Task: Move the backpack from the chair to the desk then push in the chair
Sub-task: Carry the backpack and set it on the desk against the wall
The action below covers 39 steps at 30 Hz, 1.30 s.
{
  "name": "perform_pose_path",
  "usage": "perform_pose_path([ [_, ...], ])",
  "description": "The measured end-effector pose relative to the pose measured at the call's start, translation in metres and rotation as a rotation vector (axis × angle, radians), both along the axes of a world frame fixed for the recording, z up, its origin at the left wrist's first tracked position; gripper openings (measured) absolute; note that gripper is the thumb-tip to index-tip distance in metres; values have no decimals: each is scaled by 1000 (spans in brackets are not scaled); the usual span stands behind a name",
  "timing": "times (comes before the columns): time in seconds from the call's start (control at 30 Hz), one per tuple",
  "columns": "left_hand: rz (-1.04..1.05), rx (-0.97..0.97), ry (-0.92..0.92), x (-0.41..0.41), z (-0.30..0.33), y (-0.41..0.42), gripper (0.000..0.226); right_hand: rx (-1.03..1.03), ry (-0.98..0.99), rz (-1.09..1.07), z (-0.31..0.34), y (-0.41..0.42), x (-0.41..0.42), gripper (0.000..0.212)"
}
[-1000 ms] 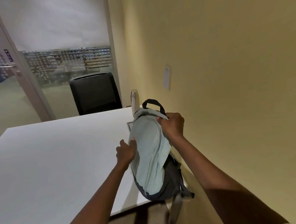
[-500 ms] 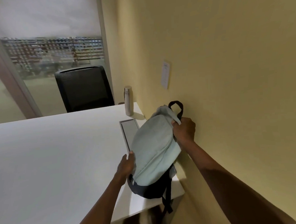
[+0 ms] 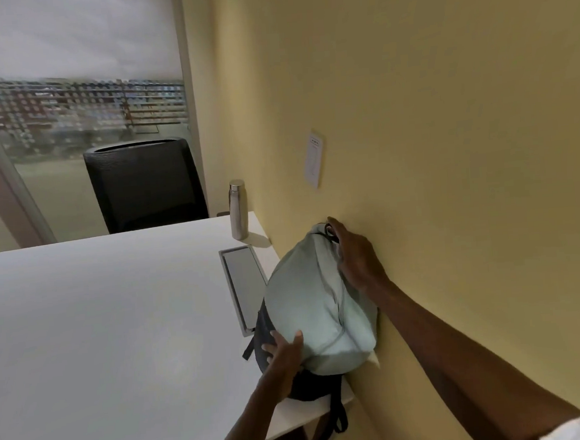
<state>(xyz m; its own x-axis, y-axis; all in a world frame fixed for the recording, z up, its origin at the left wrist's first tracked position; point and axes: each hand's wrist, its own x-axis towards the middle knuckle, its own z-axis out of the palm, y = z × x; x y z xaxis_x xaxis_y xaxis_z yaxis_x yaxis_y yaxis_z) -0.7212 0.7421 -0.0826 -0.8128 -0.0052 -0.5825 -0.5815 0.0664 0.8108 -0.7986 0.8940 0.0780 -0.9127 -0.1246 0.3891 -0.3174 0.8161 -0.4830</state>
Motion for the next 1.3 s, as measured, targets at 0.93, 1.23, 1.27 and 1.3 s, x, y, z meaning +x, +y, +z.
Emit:
perform_pose_path([
  [0.93,-435,-419,302,-14,-36,-48,73,1320,18,60,-15,19,22,67],
  [1.23,-280,-509,527,-14,-7,-58,60,1070,127,125,-30,7,36,68],
  [1.27,-274,-530,531,-13,-4,-58,62,1038,127,102,-32,6,39,68],
  [1.3,-265,-551,535,-11,0,-58,65,999,124,74,-34,5,43,69],
])
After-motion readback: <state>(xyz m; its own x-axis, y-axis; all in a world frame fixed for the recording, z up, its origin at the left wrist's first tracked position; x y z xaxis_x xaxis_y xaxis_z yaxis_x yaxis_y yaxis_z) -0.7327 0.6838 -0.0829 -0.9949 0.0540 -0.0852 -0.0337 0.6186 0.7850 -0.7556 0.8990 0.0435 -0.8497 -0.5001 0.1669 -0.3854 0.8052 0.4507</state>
